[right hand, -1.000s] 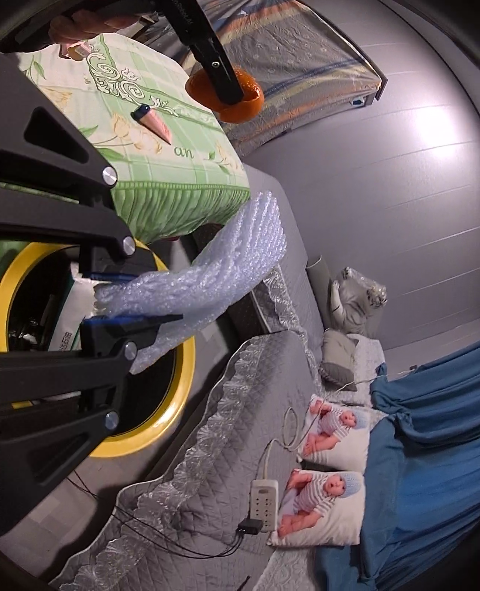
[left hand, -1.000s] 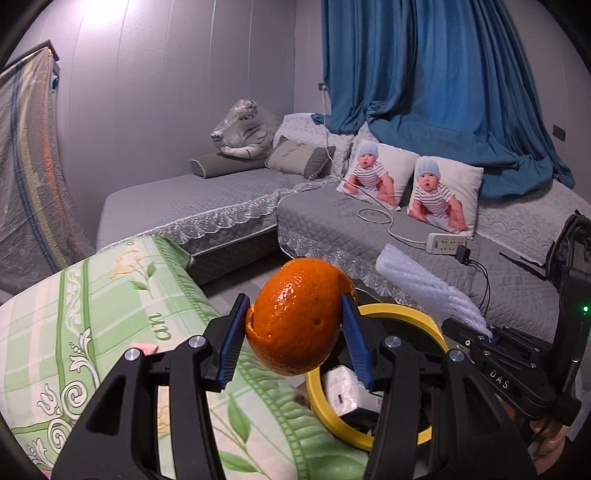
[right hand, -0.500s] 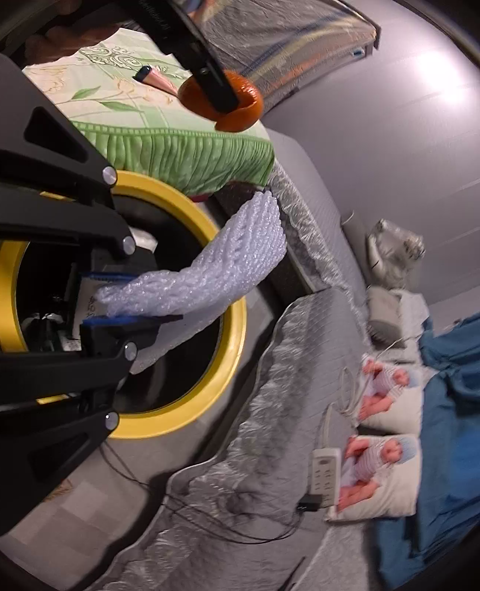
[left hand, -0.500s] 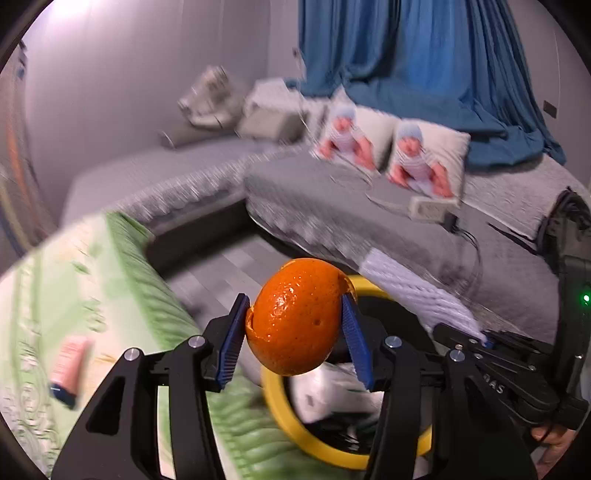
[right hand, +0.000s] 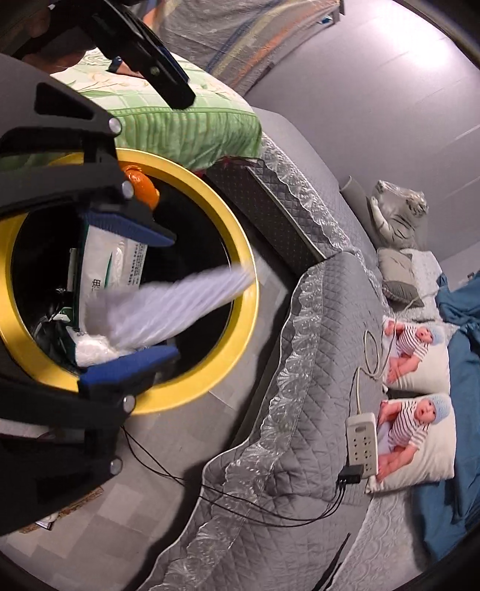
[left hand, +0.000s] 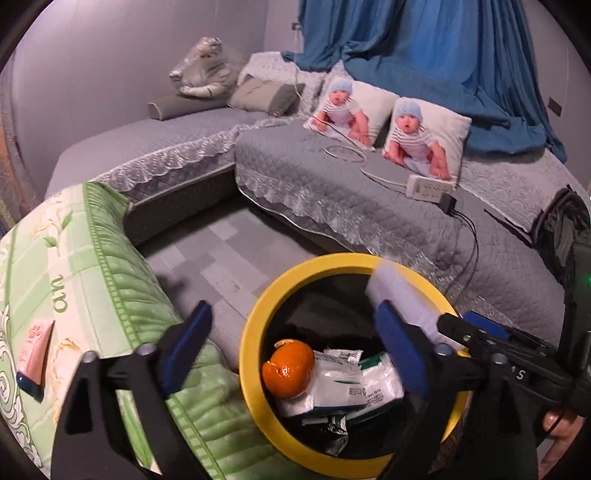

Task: Collect trash
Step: 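Carry the orange and foam net over the yellow bin and release both, then move both tools back over the bed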

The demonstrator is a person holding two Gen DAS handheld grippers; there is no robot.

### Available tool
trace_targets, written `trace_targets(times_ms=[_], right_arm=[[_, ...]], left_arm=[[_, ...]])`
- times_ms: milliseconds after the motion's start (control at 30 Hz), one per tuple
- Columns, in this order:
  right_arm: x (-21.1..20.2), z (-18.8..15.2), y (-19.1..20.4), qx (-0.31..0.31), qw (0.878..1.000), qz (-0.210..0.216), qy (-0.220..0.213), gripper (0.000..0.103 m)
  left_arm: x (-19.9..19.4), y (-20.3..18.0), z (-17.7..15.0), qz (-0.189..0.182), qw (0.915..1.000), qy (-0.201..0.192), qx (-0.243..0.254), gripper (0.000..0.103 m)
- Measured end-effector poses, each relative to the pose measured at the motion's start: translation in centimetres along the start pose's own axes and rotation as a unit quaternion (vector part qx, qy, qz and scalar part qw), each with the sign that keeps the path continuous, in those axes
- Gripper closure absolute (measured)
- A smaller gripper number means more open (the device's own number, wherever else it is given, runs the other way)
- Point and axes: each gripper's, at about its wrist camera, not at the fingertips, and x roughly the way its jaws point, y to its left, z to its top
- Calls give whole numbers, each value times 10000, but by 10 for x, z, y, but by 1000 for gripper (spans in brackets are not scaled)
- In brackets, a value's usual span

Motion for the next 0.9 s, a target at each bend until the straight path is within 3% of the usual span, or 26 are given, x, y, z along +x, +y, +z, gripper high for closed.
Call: trace_targets(times_ms=[133, 233, 433, 633, 733, 800, 900], right_arm=[[-7, -1, -3, 81, 9999, -16, -59, 40], [-15, -2, -2, 61, 9998, -18, -164, 40], [-26, 0, 31, -406, 9982, 379, -228, 40], [-32, -15, 125, -1418, 9813, 1300, -17, 36], [-25, -33, 180, -1890, 9676, 1666, 168, 33], [-17, -49, 222, -2218, 9564, 1868, 360, 33], [-4, -74, 282, -2576, 9433, 2005, 601, 33]], left_arm=[[-13, 15, -1, 142, 9993, -177, -301, 9], [-34, 29, -3, 371, 9968, -500, -499, 9], [-110, 70, -10, 1089, 9825, -1368, -634, 8], [-194, 133, -44, 1932, 9615, -1741, -884, 8], [-228, 166, -72, 2494, 9466, -1799, -964, 8], [-247, 188, -93, 3020, 9318, -1719, -1049, 8], [-271, 218, -126, 3438, 9157, -1567, -1369, 8]])
